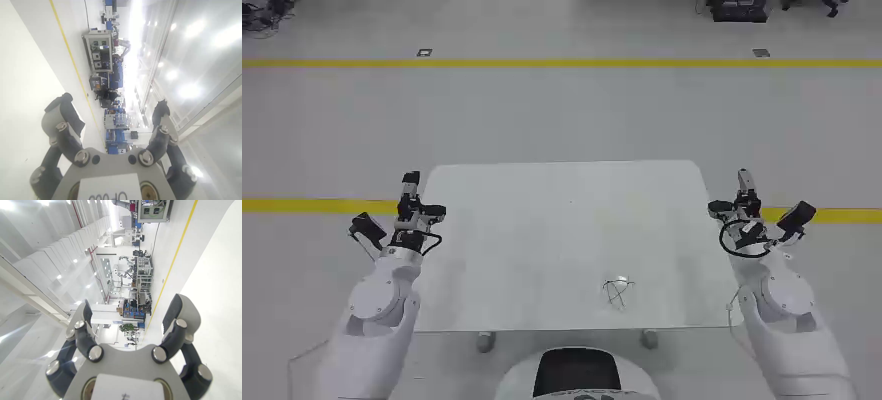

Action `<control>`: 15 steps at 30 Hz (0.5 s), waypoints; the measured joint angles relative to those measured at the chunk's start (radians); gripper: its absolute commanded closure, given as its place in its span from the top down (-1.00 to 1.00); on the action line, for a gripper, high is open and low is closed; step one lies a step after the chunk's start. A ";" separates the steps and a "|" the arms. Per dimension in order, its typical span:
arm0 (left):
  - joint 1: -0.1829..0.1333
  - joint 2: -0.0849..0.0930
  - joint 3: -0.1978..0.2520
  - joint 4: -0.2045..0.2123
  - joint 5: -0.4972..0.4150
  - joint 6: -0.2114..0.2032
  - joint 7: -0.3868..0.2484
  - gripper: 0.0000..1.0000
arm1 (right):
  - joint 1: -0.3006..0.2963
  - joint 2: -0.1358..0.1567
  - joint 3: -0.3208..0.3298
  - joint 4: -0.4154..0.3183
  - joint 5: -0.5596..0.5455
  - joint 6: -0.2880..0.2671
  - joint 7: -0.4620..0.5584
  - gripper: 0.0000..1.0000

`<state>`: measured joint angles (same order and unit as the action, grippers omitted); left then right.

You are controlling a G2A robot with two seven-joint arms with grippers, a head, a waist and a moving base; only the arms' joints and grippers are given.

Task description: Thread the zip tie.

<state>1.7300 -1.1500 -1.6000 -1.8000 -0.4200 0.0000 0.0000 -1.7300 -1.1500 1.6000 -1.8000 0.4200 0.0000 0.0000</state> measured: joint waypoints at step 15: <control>0.000 0.000 0.000 0.000 0.000 0.000 0.000 1.00 | 0.052 0.031 -0.043 -0.033 -0.410 -0.110 0.367 1.00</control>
<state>1.7300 -1.1500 -1.6000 -1.8000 -0.4200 0.0000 0.0000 -1.6781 -1.1193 1.5572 -1.8330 0.0096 -0.1103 0.3665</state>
